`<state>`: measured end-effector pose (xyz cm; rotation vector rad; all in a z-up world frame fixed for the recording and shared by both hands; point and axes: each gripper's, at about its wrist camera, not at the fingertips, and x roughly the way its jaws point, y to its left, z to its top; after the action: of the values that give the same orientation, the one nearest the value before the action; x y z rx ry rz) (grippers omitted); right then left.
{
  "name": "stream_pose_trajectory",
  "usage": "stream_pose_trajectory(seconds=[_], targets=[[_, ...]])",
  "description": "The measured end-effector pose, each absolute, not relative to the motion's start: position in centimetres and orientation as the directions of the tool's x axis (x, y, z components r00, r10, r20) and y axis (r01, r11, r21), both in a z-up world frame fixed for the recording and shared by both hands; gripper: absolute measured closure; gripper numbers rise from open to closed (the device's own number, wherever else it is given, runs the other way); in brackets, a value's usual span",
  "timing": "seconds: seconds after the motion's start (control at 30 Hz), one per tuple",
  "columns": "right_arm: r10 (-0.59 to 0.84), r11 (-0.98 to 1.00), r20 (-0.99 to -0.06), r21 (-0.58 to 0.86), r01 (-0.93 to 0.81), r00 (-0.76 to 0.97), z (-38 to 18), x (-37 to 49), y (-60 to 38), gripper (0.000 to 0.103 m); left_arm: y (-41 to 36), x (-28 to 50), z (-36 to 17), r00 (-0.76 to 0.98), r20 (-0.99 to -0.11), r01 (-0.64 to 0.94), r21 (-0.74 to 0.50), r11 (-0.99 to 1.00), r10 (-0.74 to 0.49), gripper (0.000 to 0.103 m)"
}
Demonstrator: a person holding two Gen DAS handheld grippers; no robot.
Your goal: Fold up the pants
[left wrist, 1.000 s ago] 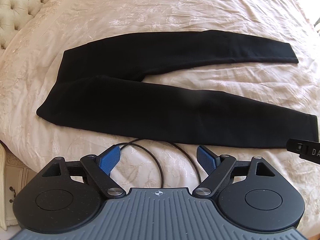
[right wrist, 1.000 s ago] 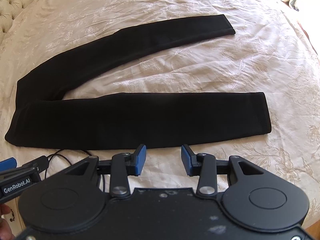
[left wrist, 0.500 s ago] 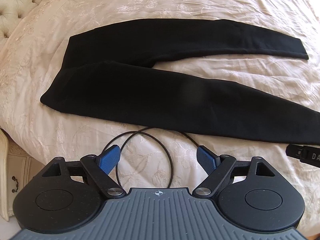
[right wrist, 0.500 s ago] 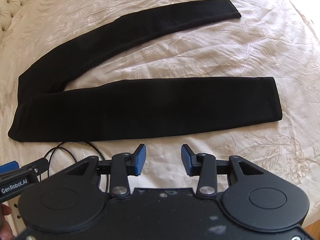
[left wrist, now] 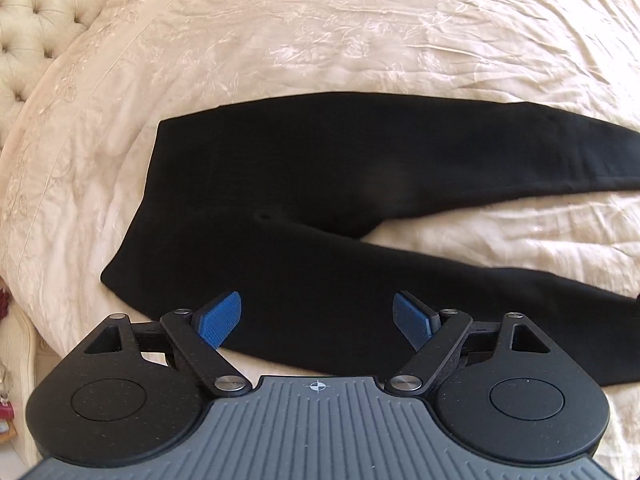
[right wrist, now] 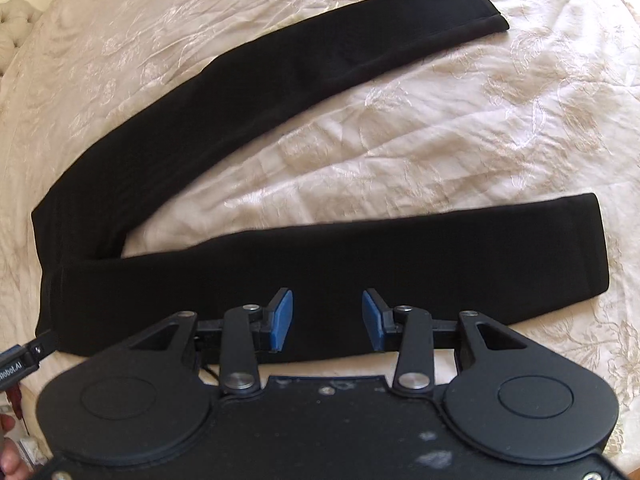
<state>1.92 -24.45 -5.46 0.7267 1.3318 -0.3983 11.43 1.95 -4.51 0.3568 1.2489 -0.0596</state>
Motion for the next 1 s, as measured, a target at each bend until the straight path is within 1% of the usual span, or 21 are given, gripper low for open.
stream_pose_trajectory(seconds=[0.1, 0.2, 0.33, 0.43, 0.7, 0.73, 0.83, 0.9, 0.93, 0.97, 1.0], targets=[[0.132, 0.661, -0.961, 0.267, 0.701, 0.242, -6.0, 5.1, -27.2, 0.062, 1.6, 14.4, -5.4, 0.331, -0.932, 0.252, 0.236, 0.938, 0.145, 0.020], [0.072, 0.632, -0.964, 0.241, 0.736, 0.254, -6.4, 9.0, -29.9, 0.061, 1.5, 17.2, -6.3, 0.328, -0.936, 0.272, 0.227, 0.935, 0.132, 0.020], [0.019, 0.577, -0.955, 0.253, 0.777, 0.297, -7.3, 14.0, -33.3, 0.061, 1.8, 19.7, -7.4, 0.315, -0.940, 0.286, 0.222, 0.932, 0.127, 0.020], [-0.033, 0.556, -0.956, 0.225, 0.800, 0.292, -8.5, 18.0, -35.5, 0.061, 2.2, 21.0, -8.2, 0.303, -0.944, 0.289, 0.219, 0.932, 0.129, 0.020], [-0.092, 0.454, -0.972, 0.151, 0.878, 0.215, -13.1, 24.9, -39.4, 0.062, 3.2, 24.7, -10.2, 0.260, -0.955, 0.274, 0.212, 0.938, 0.141, 0.020], [-0.097, 0.447, -0.976, 0.132, 0.884, 0.195, -13.7, 25.4, -39.6, 0.062, 3.3, 25.1, -10.4, 0.258, -0.955, 0.272, 0.214, 0.938, 0.143, 0.020], [-0.118, 0.440, -0.990, 0.015, 0.898, 0.075, -15.8, 26.1, -39.4, 0.066, 3.5, 26.1, -10.8, 0.259, -0.955, 0.263, 0.216, 0.940, 0.147, 0.020], [-0.120, 0.453, -0.991, 0.005, 0.891, 0.067, -16.6, 25.3, -38.8, 0.072, 3.6, 26.9, -11.0, 0.258, -0.956, 0.259, 0.210, 0.943, 0.142, 0.020], [-0.122, 0.470, -0.990, 0.010, 0.883, 0.076, -16.8, 24.9, -38.5, 0.098, 3.5, 27.2, -11.0, 0.259, -0.956, 0.259, 0.206, 0.944, 0.138, 0.020], [-0.120, 0.483, -0.989, 0.018, 0.876, 0.086, -16.8, 24.3, -38.1, 0.101, 3.5, 27.7, -11.0, 0.260, -0.957, 0.258, 0.199, 0.945, 0.131, 0.020], [-0.125, 0.487, -0.987, 0.030, 0.873, 0.104, -16.4, 23.4, -37.7, 0.101, 3.5, 28.1, -10.9, 0.261, -0.957, 0.254, 0.194, 0.948, 0.126, 0.020]])
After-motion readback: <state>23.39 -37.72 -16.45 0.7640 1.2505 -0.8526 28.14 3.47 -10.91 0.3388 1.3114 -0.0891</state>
